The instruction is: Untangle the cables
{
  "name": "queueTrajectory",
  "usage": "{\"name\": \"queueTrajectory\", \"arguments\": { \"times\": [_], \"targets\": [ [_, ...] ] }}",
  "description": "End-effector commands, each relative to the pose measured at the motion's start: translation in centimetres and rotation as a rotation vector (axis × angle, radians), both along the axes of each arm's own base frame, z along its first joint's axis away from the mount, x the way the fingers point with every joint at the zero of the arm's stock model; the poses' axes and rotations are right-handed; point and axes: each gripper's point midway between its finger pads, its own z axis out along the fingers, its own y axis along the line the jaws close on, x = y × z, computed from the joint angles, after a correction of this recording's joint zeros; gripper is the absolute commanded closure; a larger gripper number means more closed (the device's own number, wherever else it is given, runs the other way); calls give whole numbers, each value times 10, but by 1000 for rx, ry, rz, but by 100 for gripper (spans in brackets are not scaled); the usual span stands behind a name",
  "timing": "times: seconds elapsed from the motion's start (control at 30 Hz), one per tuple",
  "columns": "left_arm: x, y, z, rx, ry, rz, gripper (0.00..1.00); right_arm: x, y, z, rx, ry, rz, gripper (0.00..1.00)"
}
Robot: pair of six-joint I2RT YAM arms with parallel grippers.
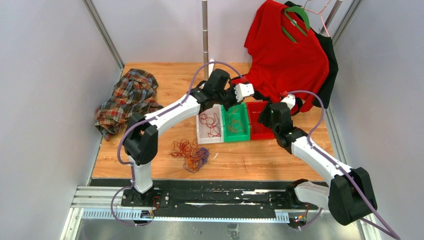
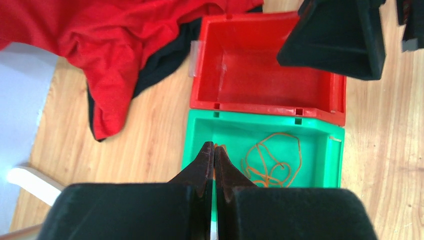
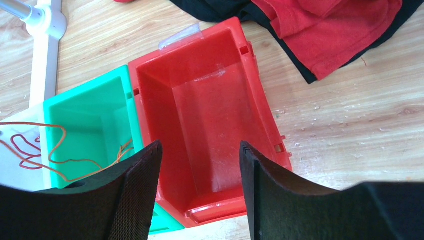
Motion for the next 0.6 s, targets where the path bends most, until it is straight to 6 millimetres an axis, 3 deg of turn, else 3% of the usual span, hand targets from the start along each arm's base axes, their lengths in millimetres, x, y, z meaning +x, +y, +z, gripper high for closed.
{"name": "queueTrajectory", "arguments": {
  "times": [0.0, 0.27, 0.33, 0.47, 0.57],
  "targets": [
    [3, -7, -22, 67, -13, 6, 100, -1, -7, -1, 51, -18, -34, 42],
    [-5, 12, -100, 280, -75, 73, 100, -3, -11, 3, 72, -46, -35, 41],
    [-4, 14, -109, 315, -76, 98, 100, -3, -11, 6, 73, -56, -33, 41],
    [10, 9, -99, 326, -81, 147, 94, -2, -7, 12, 82, -72, -5, 41],
    [17, 10, -79, 315, -122, 161, 73, -1, -2, 16, 82, -77, 23, 40]
  ]
}}
